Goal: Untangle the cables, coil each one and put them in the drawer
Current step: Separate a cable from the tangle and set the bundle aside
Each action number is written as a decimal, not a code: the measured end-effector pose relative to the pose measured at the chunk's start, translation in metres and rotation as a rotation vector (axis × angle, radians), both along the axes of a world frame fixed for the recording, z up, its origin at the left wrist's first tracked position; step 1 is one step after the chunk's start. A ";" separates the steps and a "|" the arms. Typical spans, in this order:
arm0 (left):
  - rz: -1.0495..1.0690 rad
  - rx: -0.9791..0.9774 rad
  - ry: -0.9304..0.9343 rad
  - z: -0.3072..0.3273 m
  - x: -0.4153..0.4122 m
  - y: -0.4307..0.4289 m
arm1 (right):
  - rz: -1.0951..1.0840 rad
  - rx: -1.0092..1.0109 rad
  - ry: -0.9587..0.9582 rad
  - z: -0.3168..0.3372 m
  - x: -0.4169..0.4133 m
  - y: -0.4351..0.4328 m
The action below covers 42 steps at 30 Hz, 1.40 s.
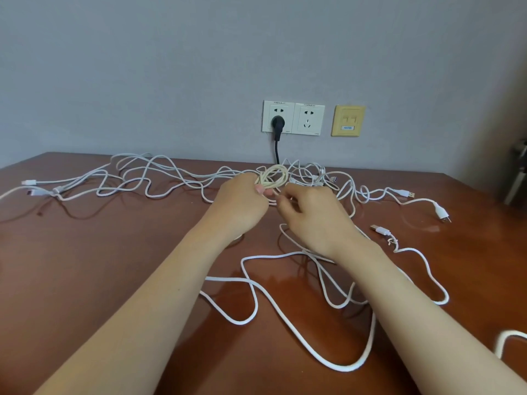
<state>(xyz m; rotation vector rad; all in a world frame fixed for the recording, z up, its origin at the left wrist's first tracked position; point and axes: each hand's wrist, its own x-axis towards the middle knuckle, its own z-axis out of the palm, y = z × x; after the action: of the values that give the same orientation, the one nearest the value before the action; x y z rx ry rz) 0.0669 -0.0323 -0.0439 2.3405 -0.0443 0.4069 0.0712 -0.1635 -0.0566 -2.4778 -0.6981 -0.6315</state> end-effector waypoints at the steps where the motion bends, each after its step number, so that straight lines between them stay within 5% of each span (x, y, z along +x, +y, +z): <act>1: 0.004 0.009 0.006 -0.001 0.001 0.001 | 0.009 -0.014 0.002 0.001 -0.001 -0.001; 7: 0.033 -0.186 0.077 -0.009 0.004 0.004 | 0.136 -0.227 -0.005 -0.001 -0.008 0.002; 12: -0.007 -0.035 -0.003 -0.011 0.003 0.005 | 0.113 -0.305 -0.158 0.002 -0.010 -0.003; 18: -0.218 0.180 0.038 -0.007 0.000 0.011 | 0.061 -0.101 -0.355 -0.001 -0.003 -0.007; 30: -0.394 0.214 0.166 -0.006 0.000 0.017 | 0.076 0.218 -0.020 0.002 -0.005 -0.010; 37: -0.708 -0.301 0.108 0.003 -0.016 0.004 | 0.441 0.828 0.567 0.019 0.000 -0.023; 42: -0.596 -0.510 -0.008 0.009 -0.017 -0.001 | 0.425 1.007 0.789 0.007 0.002 -0.010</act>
<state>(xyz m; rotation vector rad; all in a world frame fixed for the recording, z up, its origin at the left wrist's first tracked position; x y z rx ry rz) 0.0501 -0.0331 -0.0349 1.7158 -0.5603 0.1066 0.0732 -0.1739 -0.0496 -1.3744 -0.3965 0.1738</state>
